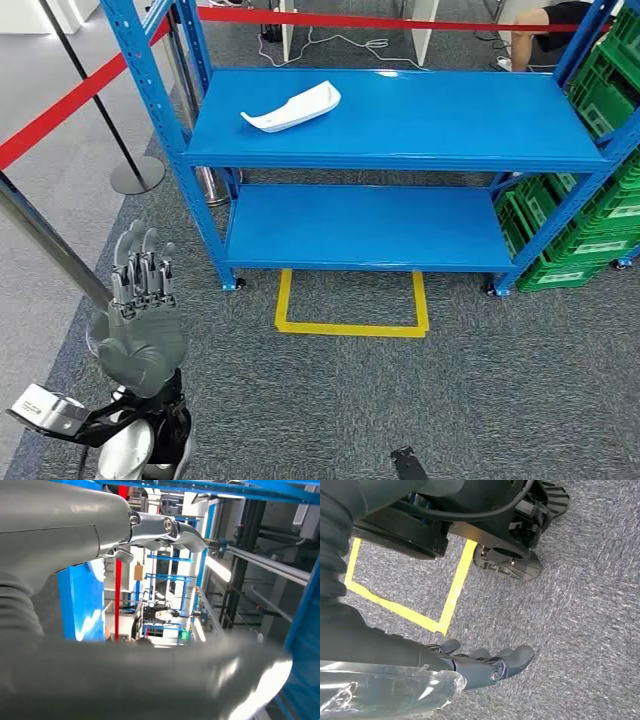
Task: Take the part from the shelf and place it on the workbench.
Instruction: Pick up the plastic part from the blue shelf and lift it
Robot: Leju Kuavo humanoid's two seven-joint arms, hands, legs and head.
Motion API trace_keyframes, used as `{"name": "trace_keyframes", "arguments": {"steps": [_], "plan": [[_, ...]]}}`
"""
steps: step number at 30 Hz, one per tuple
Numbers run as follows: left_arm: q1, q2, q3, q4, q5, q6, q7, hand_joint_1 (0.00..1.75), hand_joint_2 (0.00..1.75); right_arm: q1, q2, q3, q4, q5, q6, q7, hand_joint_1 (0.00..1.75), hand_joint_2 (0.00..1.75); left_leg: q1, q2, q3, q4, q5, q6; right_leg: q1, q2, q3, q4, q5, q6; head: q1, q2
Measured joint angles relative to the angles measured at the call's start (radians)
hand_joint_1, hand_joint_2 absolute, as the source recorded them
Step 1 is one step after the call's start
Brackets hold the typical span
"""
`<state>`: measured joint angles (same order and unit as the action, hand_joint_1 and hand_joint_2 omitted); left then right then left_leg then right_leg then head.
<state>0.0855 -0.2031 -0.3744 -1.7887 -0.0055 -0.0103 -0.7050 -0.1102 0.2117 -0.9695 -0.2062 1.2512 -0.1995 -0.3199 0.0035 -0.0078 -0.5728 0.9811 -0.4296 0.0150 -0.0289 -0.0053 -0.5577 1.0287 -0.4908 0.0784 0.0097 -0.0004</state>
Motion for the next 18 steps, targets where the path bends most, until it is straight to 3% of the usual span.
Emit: {"name": "trace_keyframes", "arguments": {"steps": [2,4,5,6,8,10,11,15,17,18], "plan": [[0.000,0.000,-0.001,-0.001,0.001,0.001,0.000,0.00,0.00,0.000,0.000,0.001,0.000,0.006,-0.010,0.013,0.00,0.00,0.000,0.000,0.000,-0.001,0.000,0.002,0.001,0.001,-0.034,0.069,-0.035,-0.002,0.003,0.000],[0.002,-0.001,-0.002,-0.001,0.004,0.002,0.000,0.00,0.00,0.002,0.000,0.002,0.000,0.017,-0.027,0.039,0.00,0.00,-0.001,-0.001,0.001,-0.001,-0.001,0.004,0.003,0.002,-0.105,0.208,-0.092,-0.003,0.006,0.000],[0.003,-0.001,-0.003,-0.001,0.005,0.002,0.000,0.00,0.00,0.004,0.000,0.003,0.000,0.022,-0.034,0.050,0.00,0.00,-0.002,-0.002,0.001,-0.001,-0.003,0.004,0.003,0.002,-0.131,0.252,-0.101,-0.003,0.006,0.000],[0.003,-0.001,-0.005,-0.001,0.005,0.002,0.000,0.00,0.00,0.005,0.000,0.004,0.000,0.028,-0.039,0.058,0.00,0.00,-0.002,-0.004,0.003,-0.001,-0.004,0.003,0.003,0.002,-0.139,0.258,-0.089,-0.003,0.006,0.000],[0.003,-0.001,-0.008,-0.001,0.006,0.002,0.000,0.00,0.00,0.005,0.000,0.007,0.000,0.038,-0.046,0.069,0.00,0.00,0.000,-0.009,0.008,0.002,-0.009,-0.004,0.002,0.003,-0.097,0.155,-0.017,-0.004,0.006,0.000],[0.003,-0.001,-0.011,-0.001,0.006,0.002,0.000,0.00,0.00,0.004,-0.001,0.011,0.000,0.046,-0.051,0.078,0.00,0.00,-0.001,-0.012,0.009,0.008,-0.015,-0.016,0.002,0.007,-0.041,0.035,0.032,-0.007,0.006,0.000],[0.003,-0.001,-0.013,-0.001,0.007,0.002,0.000,0.00,0.00,0.003,-0.001,0.014,0.000,0.051,-0.055,0.087,0.00,0.00,-0.002,-0.013,0.008,0.011,-0.017,-0.022,0.002,0.010,-0.026,0.005,0.039,-0.011,0.005,0.000],[0.002,-0.003,-0.016,-0.002,0.011,0.002,0.000,0.00,0.00,0.006,-0.001,0.034,-0.001,0.095,-0.090,0.153,0.00,0.00,0.000,-0.011,0.006,0.013,-0.021,-0.042,0.007,0.013,-0.026,-0.001,0.038,-0.038,0.001,0.000],[0.001,-0.005,-0.016,-0.002,0.014,0.001,0.000,0.00,0.00,0.006,-0.001,0.051,-0.001,0.132,-0.123,0.225,0.00,0.00,0.002,-0.007,-0.024,0.076,-0.061,-0.052,0.005,0.012,-0.025,-0.003,0.039,-0.049,-0.003,0.000],[0.001,-0.006,-0.016,-0.002,0.016,0.001,0.000,0.00,0.00,0.007,-0.001,0.060,-0.001,0.150,-0.142,0.268,0.00,0.00,0.003,-0.005,-0.055,0.139,-0.093,-0.056,0.005,0.010,-0.025,-0.003,0.038,-0.053,-0.005,0.000]]}}
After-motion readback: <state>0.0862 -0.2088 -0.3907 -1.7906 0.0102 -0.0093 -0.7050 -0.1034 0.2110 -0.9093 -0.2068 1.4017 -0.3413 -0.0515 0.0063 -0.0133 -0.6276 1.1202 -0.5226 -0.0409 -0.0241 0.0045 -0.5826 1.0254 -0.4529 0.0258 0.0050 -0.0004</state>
